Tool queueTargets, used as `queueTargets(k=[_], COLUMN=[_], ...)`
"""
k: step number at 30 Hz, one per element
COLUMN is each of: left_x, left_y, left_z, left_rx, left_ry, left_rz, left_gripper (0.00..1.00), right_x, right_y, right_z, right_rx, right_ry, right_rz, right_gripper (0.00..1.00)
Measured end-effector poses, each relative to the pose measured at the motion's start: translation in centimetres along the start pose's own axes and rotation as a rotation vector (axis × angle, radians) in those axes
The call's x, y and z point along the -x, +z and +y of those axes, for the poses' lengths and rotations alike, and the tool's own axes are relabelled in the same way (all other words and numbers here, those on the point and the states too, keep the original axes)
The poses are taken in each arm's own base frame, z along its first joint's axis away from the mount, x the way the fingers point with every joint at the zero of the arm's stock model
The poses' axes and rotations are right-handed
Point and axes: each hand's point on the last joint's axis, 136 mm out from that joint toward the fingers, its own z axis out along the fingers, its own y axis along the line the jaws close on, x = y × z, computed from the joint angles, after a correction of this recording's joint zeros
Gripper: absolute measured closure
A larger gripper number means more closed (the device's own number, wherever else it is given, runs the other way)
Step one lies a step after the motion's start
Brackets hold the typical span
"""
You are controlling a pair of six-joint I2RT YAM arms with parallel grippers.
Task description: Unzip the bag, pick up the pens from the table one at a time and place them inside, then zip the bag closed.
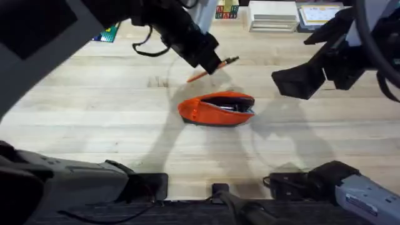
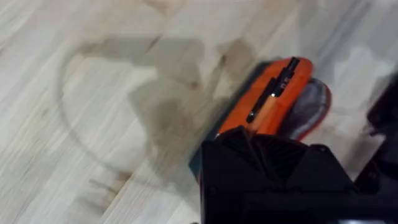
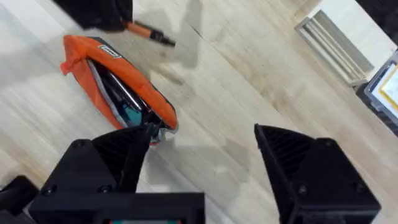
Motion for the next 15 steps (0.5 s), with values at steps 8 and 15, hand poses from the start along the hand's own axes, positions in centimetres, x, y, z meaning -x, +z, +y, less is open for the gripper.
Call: queueTargets(k=[8,15], left_x=[-0.5,0.0], left_y=[0.9,1.8], left_z=[-3.3,-5.4], left_rx=[-0.052,-0.078], left_ry=[0.118,0.191], left_rz=[0.053,0.050], left_gripper=[0.958,0.958], right_x=[0.0,0.0], right_y=[0.0,0.0], right_z=[0.0,0.0], right_rx=[0.000,0.000], right_ry=[0.000,0.000], right_rz=[0.000,0.000], right_gripper=[0.003,0.003])
